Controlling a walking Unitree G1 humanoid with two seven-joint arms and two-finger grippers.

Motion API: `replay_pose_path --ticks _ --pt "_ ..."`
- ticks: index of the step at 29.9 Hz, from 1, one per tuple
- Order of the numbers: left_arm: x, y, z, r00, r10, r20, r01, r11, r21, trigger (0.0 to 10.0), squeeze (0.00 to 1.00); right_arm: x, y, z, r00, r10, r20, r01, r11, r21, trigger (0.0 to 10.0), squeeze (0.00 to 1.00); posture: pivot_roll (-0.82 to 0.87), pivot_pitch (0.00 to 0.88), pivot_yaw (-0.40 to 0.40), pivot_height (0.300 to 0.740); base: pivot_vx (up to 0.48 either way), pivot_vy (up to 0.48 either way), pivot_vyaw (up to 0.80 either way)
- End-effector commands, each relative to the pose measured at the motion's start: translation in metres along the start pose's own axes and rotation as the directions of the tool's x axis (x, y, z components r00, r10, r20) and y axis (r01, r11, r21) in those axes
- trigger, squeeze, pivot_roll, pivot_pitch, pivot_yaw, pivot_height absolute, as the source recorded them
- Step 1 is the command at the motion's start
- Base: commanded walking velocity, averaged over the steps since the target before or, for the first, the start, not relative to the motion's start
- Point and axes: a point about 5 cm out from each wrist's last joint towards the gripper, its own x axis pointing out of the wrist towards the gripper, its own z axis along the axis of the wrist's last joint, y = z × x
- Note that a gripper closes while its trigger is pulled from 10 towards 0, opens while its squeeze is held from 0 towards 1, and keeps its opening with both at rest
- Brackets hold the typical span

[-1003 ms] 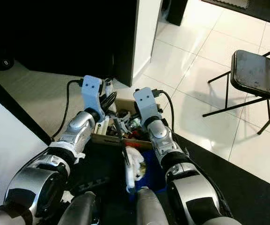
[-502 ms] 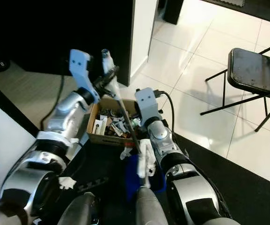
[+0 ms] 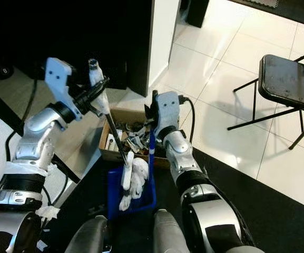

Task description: Sweep floor

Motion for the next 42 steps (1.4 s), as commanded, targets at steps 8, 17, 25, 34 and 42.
replay_pose_path --ticks 8,17,25,34,42 --pt "0.01 0.005 0.052 0.984 0.0 0.18 0.011 0.998 -0.057 10.0 0.0 0.009 -0.003 0.02 0.995 -0.033 0.097 0.027 0.998 0.063 10.0 0.0 0.04 0.064 -0.02 0.74 0.0 0.0 0.0" --pt "0.0 0.028 0.064 0.988 0.033 0.153 -0.035 0.999 0.005 10.0 0.0 0.004 -0.008 0.013 0.998 -0.023 0.065 0.021 0.999 0.042 10.0 0.0 0.03 0.061 -0.016 0.74 0.0 0.0 0.0" --pt "-0.012 0.046 0.068 0.997 0.024 0.071 -0.034 0.989 0.147 10.0 0.0 -0.002 -0.014 0.006 0.999 -0.02 0.04 0.019 1.0 0.02 10.0 0.0 0.03 0.065 -0.015 0.74 0.0 0.0 0.0" --pt "-0.028 0.079 0.088 0.987 0.131 0.094 -0.152 0.948 0.28 10.0 0.0 -0.005 -0.031 0.009 0.998 -0.053 0.035 0.054 0.999 -0.005 10.0 0.0 0.03 0.07 -0.013 0.74 0.0 0.0 0.0" --pt "-0.036 0.092 0.09 0.983 0.167 0.078 -0.183 0.937 0.297 10.0 0.0 -0.005 -0.049 0.023 0.992 -0.104 0.076 0.105 0.994 -0.003 10.0 0.0 0.04 0.069 -0.013 0.74 0.0 0.0 0.0"
